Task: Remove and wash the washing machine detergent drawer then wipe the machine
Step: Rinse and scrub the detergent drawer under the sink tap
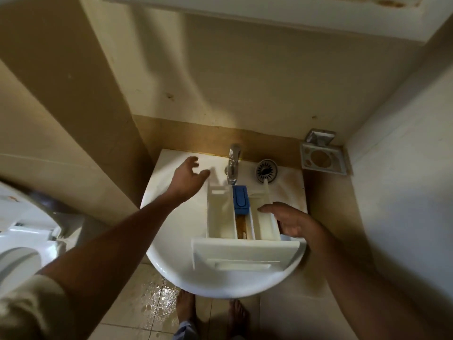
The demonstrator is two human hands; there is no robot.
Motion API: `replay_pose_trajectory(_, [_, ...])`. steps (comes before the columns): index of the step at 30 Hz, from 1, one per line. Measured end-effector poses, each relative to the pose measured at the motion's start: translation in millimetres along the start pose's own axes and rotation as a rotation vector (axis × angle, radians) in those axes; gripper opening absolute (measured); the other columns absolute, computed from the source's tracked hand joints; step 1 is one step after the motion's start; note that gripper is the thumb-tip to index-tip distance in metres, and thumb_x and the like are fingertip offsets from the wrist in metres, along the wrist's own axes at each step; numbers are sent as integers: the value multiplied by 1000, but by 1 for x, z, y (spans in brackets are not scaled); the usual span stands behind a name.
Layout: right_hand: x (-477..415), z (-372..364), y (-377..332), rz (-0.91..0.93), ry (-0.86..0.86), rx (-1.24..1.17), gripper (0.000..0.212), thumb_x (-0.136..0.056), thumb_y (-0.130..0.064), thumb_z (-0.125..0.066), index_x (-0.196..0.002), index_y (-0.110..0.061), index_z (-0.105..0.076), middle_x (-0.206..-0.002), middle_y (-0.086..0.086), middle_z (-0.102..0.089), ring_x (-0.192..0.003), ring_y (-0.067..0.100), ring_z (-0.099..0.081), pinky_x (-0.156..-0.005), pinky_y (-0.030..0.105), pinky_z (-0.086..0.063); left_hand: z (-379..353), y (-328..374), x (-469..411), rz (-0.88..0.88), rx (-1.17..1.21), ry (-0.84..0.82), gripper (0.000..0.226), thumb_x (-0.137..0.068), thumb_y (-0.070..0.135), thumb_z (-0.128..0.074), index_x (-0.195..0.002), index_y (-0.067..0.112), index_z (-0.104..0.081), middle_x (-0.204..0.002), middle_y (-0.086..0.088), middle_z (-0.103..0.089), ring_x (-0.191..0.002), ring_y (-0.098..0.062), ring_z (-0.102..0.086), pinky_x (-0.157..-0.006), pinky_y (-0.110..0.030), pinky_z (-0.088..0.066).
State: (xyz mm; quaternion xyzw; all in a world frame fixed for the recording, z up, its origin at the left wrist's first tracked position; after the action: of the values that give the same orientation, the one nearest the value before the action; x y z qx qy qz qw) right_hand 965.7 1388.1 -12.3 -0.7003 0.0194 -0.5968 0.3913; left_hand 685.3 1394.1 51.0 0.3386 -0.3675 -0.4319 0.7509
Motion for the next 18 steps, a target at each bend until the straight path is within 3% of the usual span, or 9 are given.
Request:
replay_pose_trajectory(4, [-8, -27, -9, -32, -142, 205, 30, -94, -22, -61, -121, -8, -63, -113, 16, -71, -109, 33, -66, -100, 49, -49, -24, -62, 31, 322, 221, -269, 58, -92, 45, -69, -139, 13, -56, -134, -9, -61, -115, -28, -62, -89, -39, -57])
replay_pose_trajectory(8, [-9, -37, -32, -38, -159, 374, 38, -91, -24, -68, -125, -8, -59, -111, 12, -72, -103, 28, -69, -97, 48, -51, -32, -78, 45, 393, 375, -363, 35, -94, 32, -69, -118, 7, -71, -120, -17, -71, -107, -33, -70, -92, -47, -60])
replay_pose_trajectory(11, [-16, -21, -46, -27, -74, 532, 51, -90, -33, -69, -130, -7, -51, -110, 9, -70, -96, 23, -68, -90, 40, -55, -42, -87, 59, 492, 456, -496, 33, -96, 20, -67, -120, -3, -68, -124, -24, -66, -98, -38, -73, -95, -50, -58])
replay_pose_trajectory(14, [-18, -10, -56, -26, -4, 836, 67, -89, -45, -66, -139, -9, -41, -119, 8, -59, -96, 20, -62, -80, 31, -53, -56, -78, 76, 550, 531, -572, 35, -97, 10, -64, -126, -9, -60, -129, -25, -59, -98, -39, -71, -87, -46, -62])
replay_pose_trajectory(18, [-22, -5, -68, -8, 29, 1127, 70, -81, -56, -70, -128, -9, -48, -113, 8, -62, -94, 22, -66, -74, 32, -57, -65, -66, 96, 602, 603, -607, 34, -96, -1, -57, -128, -13, -55, -135, -30, -51, -100, -46, -66, -78, -45, -64])
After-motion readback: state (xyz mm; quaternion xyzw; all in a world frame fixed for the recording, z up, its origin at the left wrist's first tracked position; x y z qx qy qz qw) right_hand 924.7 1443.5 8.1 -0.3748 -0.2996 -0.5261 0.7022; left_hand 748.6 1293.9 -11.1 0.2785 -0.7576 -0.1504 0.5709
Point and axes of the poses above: each hand's wrist, its own x-axis away from the middle knuckle, its own z-axis out of the back of the hand, y = z × x, the point moved 10 cm from there along -x, towards the middle knuckle
